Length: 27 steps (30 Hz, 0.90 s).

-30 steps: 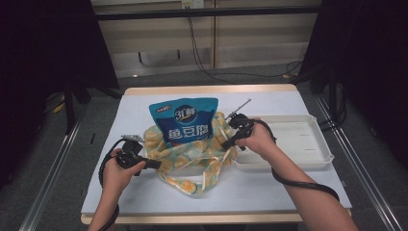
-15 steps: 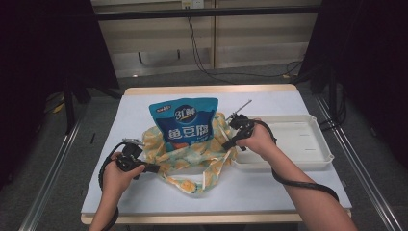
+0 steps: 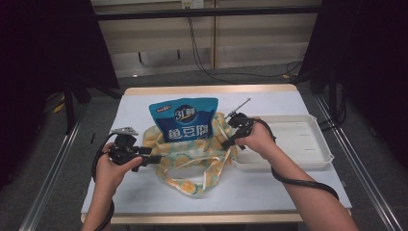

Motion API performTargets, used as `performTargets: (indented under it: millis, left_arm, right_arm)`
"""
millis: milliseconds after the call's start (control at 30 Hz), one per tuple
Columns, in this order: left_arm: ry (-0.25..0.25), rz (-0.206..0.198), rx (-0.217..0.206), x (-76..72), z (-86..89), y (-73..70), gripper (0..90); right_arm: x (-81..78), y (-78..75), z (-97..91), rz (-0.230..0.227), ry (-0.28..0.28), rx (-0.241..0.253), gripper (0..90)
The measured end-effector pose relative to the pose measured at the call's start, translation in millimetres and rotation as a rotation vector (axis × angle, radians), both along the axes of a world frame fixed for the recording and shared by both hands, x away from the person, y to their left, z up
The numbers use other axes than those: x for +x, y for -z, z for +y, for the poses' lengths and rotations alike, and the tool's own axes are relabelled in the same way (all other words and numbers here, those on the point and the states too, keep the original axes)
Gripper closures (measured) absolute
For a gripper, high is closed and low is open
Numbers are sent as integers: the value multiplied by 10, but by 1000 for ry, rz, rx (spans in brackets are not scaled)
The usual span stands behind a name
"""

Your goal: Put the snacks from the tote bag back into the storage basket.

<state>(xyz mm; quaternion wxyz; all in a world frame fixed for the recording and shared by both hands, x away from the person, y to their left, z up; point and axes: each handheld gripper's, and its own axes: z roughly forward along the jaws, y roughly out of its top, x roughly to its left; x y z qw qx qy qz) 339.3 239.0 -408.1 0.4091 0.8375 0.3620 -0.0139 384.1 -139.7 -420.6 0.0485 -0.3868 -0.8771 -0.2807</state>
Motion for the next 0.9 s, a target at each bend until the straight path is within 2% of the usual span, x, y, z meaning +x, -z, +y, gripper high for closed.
performTargets:
  millis: [100,167,200,267,300,333,433,467,700,900]
  left_arm:
    - [-5,-45,-27,27,-72,-82,364]
    - [0,-54,-39,41,-106,-97,401]
    - [8,-57,-45,49,-120,-103,441]
    - [15,-63,-55,71,-145,-81,592]
    - [24,-56,-35,82,-162,-54,667]
    - [30,-47,-33,89,-169,-34,729]
    - [50,-9,-28,103,-189,42,856]
    - [58,15,-30,107,-187,83,895]
    - [54,104,-10,66,-144,309,900]
    - [65,150,20,41,-140,480,900]
  right_arm:
    - [7,-8,9,-2,-7,-5,855]
    - [6,-12,16,-5,-12,-13,851]
    - [3,-15,24,-2,-4,-5,851]
    - [6,-24,29,-2,-1,-8,850]
    - [6,-25,30,-1,-1,-8,850]
    - [9,-24,33,-4,-2,-10,848]
    - [2,-20,38,4,4,-8,852]
    - [2,-14,33,-1,2,-10,857]
    - [6,34,5,7,12,-7,875]
    - [9,57,-4,6,-1,-10,874]
